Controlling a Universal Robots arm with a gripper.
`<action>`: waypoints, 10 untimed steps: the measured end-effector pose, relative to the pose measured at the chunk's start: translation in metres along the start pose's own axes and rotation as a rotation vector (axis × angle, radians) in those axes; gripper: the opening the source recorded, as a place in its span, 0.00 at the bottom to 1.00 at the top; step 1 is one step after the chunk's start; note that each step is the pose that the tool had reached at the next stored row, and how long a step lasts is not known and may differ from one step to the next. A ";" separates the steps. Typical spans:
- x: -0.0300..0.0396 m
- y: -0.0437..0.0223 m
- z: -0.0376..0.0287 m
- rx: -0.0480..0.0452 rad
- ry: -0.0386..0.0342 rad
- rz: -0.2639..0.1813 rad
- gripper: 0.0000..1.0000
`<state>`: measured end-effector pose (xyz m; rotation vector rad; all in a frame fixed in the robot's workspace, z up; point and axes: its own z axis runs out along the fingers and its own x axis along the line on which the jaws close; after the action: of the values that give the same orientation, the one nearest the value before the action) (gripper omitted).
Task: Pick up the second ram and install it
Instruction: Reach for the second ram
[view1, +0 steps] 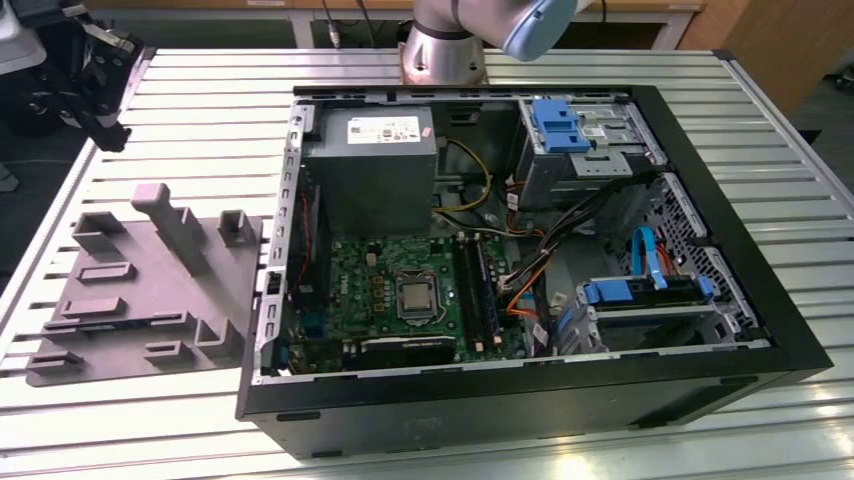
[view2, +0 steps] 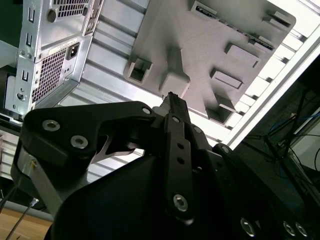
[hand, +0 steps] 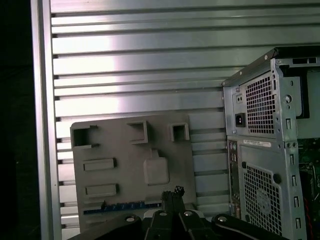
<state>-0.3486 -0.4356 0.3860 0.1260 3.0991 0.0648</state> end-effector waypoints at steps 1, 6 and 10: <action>0.0000 -0.0004 0.0000 0.0000 0.0000 0.000 0.11; 0.0001 -0.0021 -0.0001 0.0000 0.0000 0.000 0.11; 0.0001 -0.0031 -0.0002 0.0000 0.0000 0.000 0.11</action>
<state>-0.3489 -0.4387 0.3860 0.1260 3.0992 0.0648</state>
